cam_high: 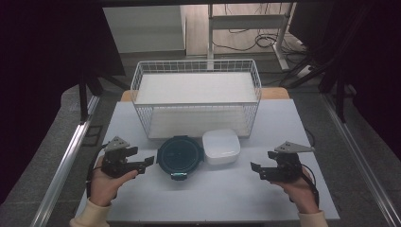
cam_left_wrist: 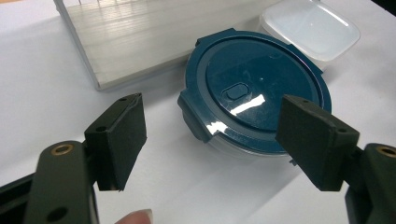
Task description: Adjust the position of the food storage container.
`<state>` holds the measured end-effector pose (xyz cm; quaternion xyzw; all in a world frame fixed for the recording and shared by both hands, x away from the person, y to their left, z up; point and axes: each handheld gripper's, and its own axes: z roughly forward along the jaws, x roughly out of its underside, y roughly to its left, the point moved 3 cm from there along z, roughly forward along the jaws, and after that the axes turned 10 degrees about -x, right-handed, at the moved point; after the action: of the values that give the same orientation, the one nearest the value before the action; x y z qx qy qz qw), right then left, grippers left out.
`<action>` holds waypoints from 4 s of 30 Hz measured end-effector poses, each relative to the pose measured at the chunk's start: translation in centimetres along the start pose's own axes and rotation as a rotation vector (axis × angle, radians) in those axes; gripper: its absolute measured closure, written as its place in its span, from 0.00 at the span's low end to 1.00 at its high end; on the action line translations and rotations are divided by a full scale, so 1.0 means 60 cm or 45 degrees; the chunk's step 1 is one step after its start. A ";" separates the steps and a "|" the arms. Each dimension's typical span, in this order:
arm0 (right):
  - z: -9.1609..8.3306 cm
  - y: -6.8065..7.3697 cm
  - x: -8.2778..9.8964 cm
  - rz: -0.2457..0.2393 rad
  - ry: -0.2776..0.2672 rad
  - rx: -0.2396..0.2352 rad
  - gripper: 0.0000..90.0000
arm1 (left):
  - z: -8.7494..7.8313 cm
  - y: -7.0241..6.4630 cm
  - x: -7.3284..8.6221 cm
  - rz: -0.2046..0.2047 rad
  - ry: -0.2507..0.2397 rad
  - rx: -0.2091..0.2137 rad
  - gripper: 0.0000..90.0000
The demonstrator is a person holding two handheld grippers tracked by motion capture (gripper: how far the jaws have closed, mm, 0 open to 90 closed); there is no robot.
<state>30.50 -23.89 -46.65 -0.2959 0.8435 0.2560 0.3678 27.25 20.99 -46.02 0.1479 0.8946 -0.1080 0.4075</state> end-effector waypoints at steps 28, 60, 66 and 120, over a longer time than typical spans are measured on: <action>-0.008 -0.013 0.018 0.008 0.047 0.040 0.21 | 0.017 -0.030 -0.008 0.049 0.033 0.063 0.30; 0.007 -0.023 0.015 0.021 0.086 0.035 0.22 | 0.057 -0.039 -0.086 0.056 0.001 0.065 0.44; 0.006 -0.023 0.016 0.021 0.087 0.039 0.22 | 0.091 -0.040 -0.107 0.046 0.031 0.068 0.47; 0.015 -0.035 0.025 0.038 0.136 0.079 0.22 | 0.247 -0.052 -0.124 0.256 0.164 0.008 1.00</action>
<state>31.53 -25.24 -48.81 -0.2852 0.8738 0.2190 0.3274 41.12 12.13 -49.69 0.2447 0.8993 -0.0596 0.3576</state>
